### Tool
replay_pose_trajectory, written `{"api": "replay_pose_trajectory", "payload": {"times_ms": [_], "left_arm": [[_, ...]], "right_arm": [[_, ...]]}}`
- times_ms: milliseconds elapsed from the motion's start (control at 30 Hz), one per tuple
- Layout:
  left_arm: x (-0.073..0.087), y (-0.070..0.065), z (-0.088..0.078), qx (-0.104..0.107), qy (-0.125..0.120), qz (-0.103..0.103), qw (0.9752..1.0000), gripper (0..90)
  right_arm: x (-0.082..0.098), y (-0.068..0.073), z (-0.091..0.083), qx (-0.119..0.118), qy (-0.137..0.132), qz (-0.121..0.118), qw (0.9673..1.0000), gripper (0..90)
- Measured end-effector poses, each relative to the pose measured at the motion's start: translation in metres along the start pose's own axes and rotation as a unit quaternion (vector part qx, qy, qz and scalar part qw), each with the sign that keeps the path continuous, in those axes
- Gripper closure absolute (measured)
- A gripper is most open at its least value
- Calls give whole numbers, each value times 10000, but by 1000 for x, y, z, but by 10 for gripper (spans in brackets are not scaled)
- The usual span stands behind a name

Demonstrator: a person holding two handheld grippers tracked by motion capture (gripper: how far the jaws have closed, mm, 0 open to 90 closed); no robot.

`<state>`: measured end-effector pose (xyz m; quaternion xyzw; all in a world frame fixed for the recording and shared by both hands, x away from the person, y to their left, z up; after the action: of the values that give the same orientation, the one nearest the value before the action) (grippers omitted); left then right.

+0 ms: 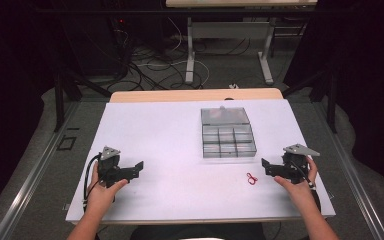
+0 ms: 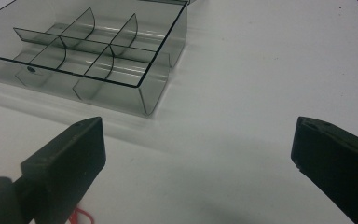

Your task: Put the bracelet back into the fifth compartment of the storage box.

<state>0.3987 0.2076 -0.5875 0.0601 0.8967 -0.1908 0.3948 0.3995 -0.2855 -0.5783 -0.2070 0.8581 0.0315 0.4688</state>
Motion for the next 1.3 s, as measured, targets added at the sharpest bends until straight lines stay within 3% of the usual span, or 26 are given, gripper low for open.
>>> {"api": "replay_pose_trajectory", "payload": {"times_ms": [67, 300, 733, 800, 1033, 1300], "left_arm": [[0, 0, 0, -10, -1, 37, 10000, 6], [0, -4, -1, -23, -5, 142, 9999, 6], [2, -13, 0, 62, 18, 246, 9997, 5], [3, -14, 1, 85, 0, 171, 9998, 5], [4, -15, 0, 109, 7, 178, 9998, 4], [4, -16, 1, 143, 23, 170, 9998, 5]], "right_arm": [[0, -1, 0, 86, -2, -33, 10000, 38], [0, -1, -1, 22, 27, -157, 9999, 55], [-10, 16, -8, -243, -112, -636, 9976, 247], [-10, 18, -8, -263, -121, -616, 9977, 282], [-10, 32, -7, -640, -56, -791, 9948, 399], [-8, 47, -6, -935, 55, -935, 9912, 454]]}}
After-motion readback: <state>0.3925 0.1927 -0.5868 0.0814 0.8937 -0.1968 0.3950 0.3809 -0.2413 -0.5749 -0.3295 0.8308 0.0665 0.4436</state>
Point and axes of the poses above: each handheld gripper's, and its own axes: z roughly forward along the jaws, x roughly out of its underside, y roughly to its left, the point moved 8 cm from there along z, roughly forward along the jaws, and after that the axes turned 12 degrees about -z, right-handed, at the moved point
